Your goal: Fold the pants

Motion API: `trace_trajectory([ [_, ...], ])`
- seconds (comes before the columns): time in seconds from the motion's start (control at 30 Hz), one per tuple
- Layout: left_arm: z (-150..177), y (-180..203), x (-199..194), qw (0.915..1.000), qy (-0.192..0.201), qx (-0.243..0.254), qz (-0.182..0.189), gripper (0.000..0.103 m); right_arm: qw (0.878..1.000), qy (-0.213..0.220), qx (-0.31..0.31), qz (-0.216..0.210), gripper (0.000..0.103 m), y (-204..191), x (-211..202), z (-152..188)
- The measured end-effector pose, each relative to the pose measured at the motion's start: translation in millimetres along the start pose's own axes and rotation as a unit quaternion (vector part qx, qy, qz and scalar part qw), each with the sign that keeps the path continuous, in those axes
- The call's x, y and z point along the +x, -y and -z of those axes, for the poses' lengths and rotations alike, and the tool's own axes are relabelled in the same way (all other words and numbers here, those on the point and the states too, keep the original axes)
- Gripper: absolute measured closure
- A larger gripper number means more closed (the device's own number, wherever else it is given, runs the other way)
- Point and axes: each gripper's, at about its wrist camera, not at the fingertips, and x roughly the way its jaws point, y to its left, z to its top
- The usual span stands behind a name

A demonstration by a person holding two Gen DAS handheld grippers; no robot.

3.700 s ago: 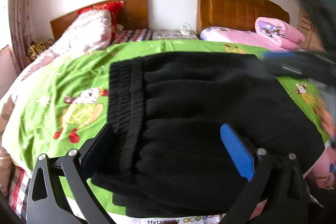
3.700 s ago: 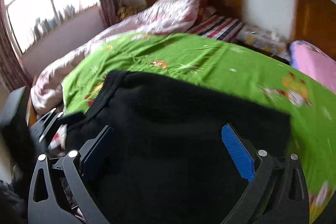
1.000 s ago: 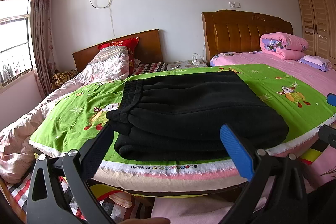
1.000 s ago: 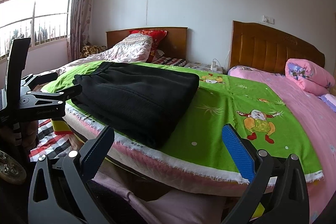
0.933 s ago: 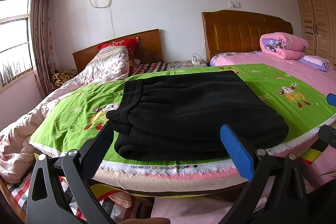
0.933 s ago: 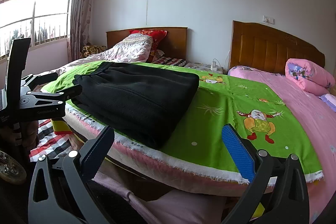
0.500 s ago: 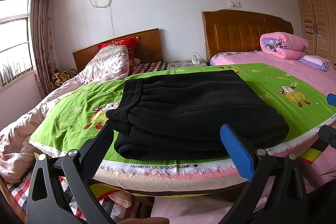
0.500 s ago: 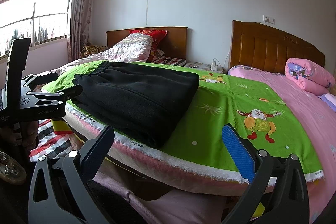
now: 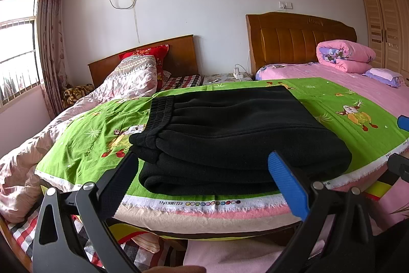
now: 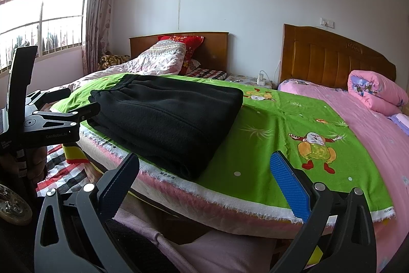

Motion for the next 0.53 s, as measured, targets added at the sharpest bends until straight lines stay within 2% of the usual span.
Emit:
trace_trajectory([
  [0.53,4.5,3.6,0.5,1.0000,-0.003,-0.008,-0.004,0.001,1.000,0.000,0.000,0.000,0.004,0.4,-0.1,-0.3],
])
